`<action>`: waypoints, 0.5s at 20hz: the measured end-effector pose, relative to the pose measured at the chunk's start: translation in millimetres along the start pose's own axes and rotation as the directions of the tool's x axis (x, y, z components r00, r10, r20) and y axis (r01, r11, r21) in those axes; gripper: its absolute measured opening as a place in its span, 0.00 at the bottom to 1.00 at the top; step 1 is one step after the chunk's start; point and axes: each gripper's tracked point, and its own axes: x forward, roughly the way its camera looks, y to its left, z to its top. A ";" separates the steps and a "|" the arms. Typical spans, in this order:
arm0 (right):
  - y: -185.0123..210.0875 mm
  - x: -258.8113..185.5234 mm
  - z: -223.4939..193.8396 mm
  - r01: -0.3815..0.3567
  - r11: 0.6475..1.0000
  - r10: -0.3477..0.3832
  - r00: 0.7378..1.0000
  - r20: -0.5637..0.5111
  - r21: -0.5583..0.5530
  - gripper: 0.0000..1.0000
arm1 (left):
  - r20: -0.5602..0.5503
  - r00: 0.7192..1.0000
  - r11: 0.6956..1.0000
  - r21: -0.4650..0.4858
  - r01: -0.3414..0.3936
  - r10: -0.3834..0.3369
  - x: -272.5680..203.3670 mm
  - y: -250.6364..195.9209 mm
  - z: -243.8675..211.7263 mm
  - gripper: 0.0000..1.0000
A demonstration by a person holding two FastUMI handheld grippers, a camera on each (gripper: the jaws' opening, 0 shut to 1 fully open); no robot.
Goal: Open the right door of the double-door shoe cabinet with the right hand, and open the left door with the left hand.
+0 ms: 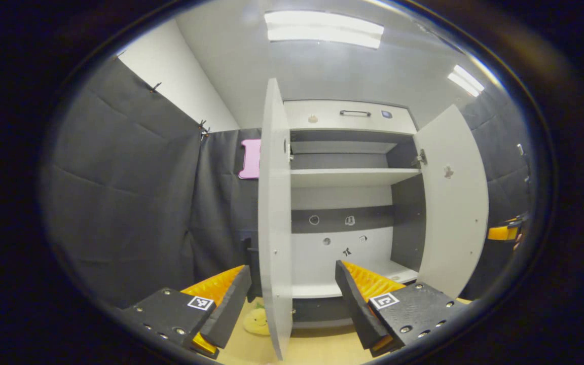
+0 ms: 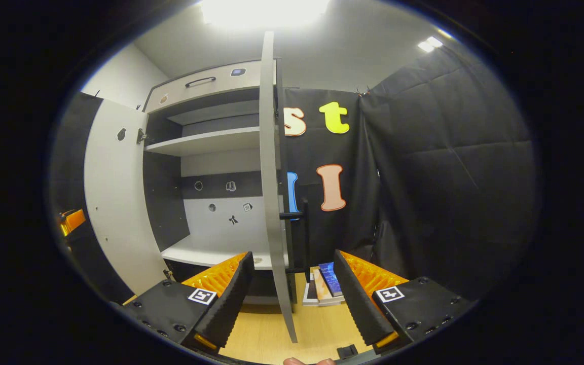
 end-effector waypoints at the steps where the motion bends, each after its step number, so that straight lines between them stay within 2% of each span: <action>1: 2.0 -0.3 -2.4 -0.003 1.000 0.003 1.000 -0.003 0.021 0.98 | -0.015 1.000 1.000 0.001 0.001 -0.001 -1.5 -7.3 -6.6 0.95; 5: 6.1 -0.7 -17.9 0.003 0.999 -0.002 1.000 -0.026 0.045 0.98 | -0.074 0.997 1.000 0.004 0.020 -0.019 0.3 -30.3 -31.5 0.95; 8: -2.3 -3.9 -32.3 0.050 0.999 -0.050 0.998 -0.029 0.020 0.98 | -0.102 0.994 0.999 -0.023 0.035 -0.037 2.3 -37.4 -47.8 0.96; 10: -0.4 -6.8 -42.6 0.072 0.997 -0.071 0.997 -0.034 0.037 0.98 | -0.109 0.993 0.999 -0.007 0.049 -0.050 -0.2 -36.5 -53.7 0.95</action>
